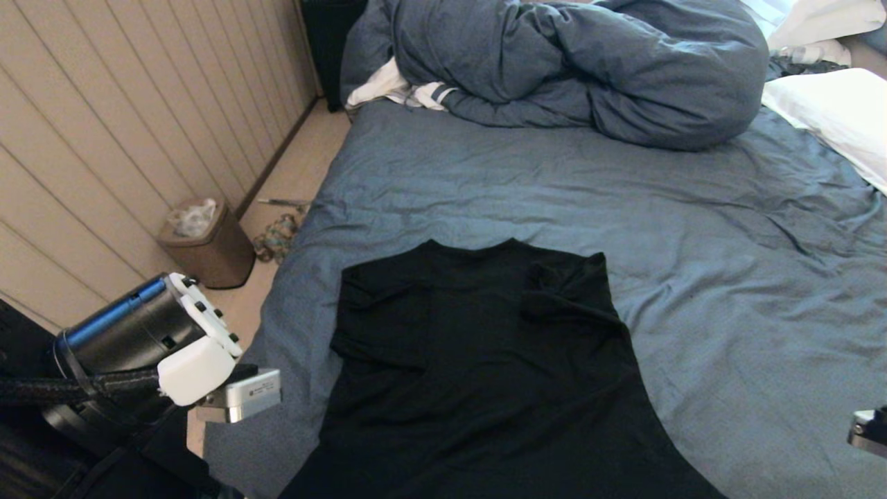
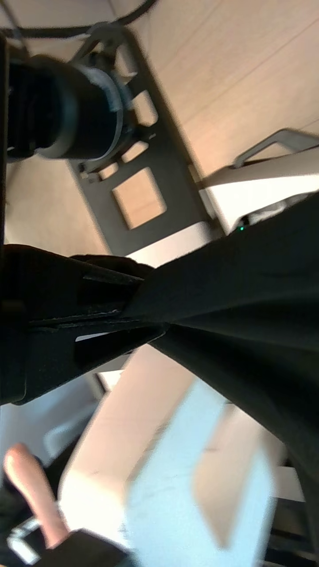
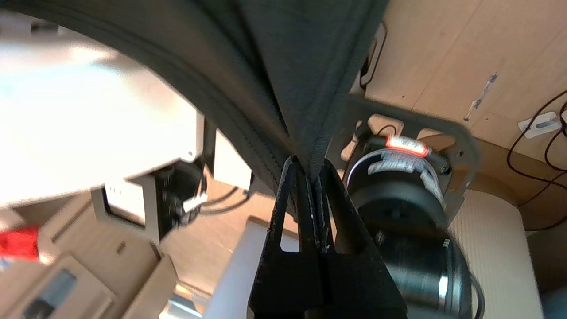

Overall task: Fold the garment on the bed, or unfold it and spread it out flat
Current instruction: Fold the black T-shirt

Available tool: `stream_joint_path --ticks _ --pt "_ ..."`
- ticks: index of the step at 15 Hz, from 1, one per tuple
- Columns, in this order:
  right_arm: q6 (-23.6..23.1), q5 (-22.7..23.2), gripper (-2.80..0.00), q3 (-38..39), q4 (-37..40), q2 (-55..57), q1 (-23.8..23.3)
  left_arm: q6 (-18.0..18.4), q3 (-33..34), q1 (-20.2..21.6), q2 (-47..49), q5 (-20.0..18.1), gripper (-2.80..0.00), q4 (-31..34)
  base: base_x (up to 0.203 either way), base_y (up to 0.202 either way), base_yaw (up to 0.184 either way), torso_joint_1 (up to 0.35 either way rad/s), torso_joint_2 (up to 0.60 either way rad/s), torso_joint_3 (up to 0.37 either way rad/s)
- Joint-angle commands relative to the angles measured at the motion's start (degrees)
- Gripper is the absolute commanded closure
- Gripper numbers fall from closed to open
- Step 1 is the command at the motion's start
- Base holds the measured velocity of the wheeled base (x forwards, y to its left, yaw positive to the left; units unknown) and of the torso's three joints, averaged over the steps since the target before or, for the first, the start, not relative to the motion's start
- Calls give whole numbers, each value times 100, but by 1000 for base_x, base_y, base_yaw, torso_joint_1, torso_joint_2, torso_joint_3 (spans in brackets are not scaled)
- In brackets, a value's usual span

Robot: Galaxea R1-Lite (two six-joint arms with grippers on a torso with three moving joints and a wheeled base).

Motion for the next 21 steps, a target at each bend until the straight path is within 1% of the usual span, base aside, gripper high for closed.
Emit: stream_joint_path --ticks 1,2,4,5,7,10,12,14,16,19,21 --pt "18 16 0 -76 206 -170 170 -100 -84 -322 26 -18 0 128 0 0 0 0 0 0" --pt "25 16 0 -89 374 -203 224 -157 -94 -481 42 -69 0 208 0 0 0 0 0 0" --pt "20 -23 0 -50 534 -273 226 -309 -144 -702 57 -517 0 390 0 0 0 0 0 0" --pt "9 -55 0 -43 617 -353 228 -344 -184 -747 71 -716 0 527 0 0 0 0 0 0" --pt "-35 -81 0 -27 773 -437 235 -365 -211 -879 178 -952 0 688 0 0 0 0 0 0" --pt "-79 -98 0 -29 988 -539 244 -626 -260 -1316 305 -1269 0 742 0 0 0 0 0 0" --pt "-232 -96 0 -12 1147 -629 244 -610 -271 -1463 422 -1416 0 772 0 0 0 0 0 0" --pt "-335 -89 0 14 1217 -697 244 -589 -273 -1707 474 -1691 0 811 0 0 0 0 0 0" --pt "-360 -81 0 82 1229 -689 249 -578 -282 -1889 615 -1756 0 831 0 0 0 0 0 0" --pt "-354 -52 0 73 1488 -688 544 -542 -291 -2112 684 -1759 0 880 0 0 0 0 0 0" --pt "-343 -53 0 104 1463 -636 604 -541 -300 -2138 765 -1759 0 882 0 0 0 0 0 0"
